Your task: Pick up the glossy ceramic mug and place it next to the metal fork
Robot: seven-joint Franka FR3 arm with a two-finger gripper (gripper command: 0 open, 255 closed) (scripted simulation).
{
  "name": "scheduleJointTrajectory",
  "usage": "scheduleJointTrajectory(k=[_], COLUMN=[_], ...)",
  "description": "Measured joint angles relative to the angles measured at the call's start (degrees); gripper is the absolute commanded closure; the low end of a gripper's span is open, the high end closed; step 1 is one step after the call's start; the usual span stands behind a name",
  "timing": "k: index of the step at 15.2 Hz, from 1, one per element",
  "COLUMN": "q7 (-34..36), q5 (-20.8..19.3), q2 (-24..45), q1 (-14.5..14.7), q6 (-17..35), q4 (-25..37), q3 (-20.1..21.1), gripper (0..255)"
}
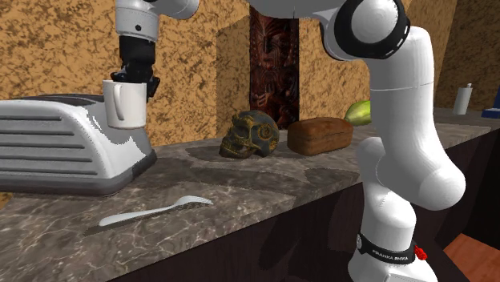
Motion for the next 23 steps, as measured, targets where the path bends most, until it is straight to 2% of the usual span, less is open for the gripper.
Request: scheduleJointTrajectory(k=[5,7,12,17,19,23], q7=[5.62,7.8,13.1,13.55,13.69,13.44], q5=[-0.45,-0.06,-0.08,1.87,0.34,-0.23], q2=[1.92,5.85,12.42,12.7,12.45,11.84], q1=[3.53,4.65,8.15,9.14,9.53,9.6], q6=[1.0,-0.92,-1.78,1.64,3.59,6.99], q4=[2.59,8.33,15.38,11.83,9.1,4.89], q3=[2.11,3.03,5.04,4.87,4.35,4.07], gripper=[255,255,255,255,255,255])
